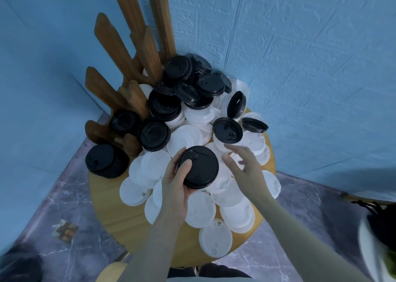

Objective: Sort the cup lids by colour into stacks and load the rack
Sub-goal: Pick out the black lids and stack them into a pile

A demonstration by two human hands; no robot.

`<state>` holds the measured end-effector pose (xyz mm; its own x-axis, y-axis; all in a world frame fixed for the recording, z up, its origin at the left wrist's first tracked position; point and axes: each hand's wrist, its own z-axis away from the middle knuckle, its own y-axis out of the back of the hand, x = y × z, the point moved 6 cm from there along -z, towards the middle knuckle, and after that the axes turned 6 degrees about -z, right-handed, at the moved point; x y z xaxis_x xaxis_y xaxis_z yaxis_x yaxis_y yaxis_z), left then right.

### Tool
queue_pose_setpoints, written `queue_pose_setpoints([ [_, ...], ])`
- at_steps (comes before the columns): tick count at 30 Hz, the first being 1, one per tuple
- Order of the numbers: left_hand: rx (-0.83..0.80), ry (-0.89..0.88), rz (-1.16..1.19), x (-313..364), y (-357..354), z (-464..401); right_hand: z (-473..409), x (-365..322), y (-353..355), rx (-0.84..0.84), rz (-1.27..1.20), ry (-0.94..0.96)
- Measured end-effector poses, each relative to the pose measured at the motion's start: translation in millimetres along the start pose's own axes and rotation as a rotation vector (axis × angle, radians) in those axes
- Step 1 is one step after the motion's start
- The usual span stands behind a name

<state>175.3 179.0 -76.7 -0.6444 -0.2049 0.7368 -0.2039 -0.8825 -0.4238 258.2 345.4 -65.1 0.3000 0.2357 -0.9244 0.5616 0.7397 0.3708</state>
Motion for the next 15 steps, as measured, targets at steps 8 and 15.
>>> queue_pose_setpoints([
  [8,-0.082,0.043,-0.005,6,2,-8,-53,-2,-1,0.132,0.744,0.298],
  [15,-0.114,0.059,0.054,6,5,-14,-49,-7,3,0.232,0.581,0.200],
])
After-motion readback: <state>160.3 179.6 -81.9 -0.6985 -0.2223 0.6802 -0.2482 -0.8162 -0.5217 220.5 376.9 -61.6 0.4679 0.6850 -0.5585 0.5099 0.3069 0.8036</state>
